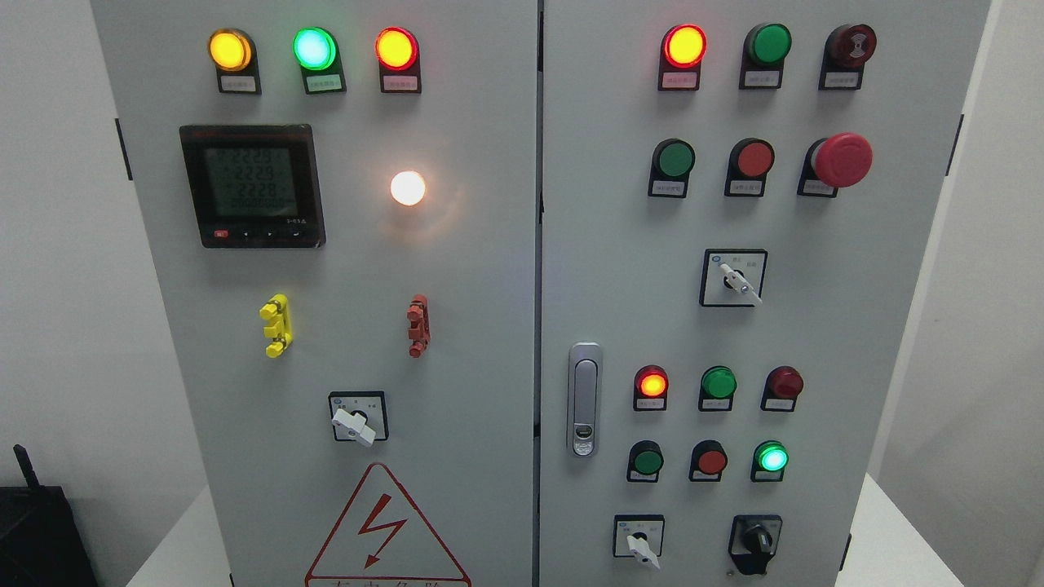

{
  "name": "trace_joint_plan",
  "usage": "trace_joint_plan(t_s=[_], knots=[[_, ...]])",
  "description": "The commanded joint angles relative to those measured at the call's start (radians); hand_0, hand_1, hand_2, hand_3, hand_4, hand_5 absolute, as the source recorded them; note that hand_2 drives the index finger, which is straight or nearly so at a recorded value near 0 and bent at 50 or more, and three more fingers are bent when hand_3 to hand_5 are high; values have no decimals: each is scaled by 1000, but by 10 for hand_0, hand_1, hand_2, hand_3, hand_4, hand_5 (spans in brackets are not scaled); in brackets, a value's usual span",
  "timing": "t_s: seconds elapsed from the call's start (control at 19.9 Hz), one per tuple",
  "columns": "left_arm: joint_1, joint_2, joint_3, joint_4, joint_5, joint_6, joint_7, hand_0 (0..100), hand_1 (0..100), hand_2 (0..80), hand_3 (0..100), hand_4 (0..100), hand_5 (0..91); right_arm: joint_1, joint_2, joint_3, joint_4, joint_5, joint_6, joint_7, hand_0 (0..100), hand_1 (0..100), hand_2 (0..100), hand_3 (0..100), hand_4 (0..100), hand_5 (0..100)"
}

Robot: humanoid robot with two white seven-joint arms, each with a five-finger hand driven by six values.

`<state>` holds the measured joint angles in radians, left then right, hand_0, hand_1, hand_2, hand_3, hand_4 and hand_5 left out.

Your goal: Trip black knob to open circuit

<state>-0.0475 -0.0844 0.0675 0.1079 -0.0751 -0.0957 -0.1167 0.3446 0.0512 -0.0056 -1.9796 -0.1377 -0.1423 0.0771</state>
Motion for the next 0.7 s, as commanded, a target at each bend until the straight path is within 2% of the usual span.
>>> trace_joint_plan(t_s=[0.0,0.65], knots=[[0,0,0,-27,0,-1,0,120,389,0,0,0,0,24,4,-20,-35,0,-3,1,0,0,0,54,0,0],[0,0,0,-25,0,-1,0,120,389,0,0,0,0,31,2,-20,-33,0,-3,1,0,0,0,25,0,0]])
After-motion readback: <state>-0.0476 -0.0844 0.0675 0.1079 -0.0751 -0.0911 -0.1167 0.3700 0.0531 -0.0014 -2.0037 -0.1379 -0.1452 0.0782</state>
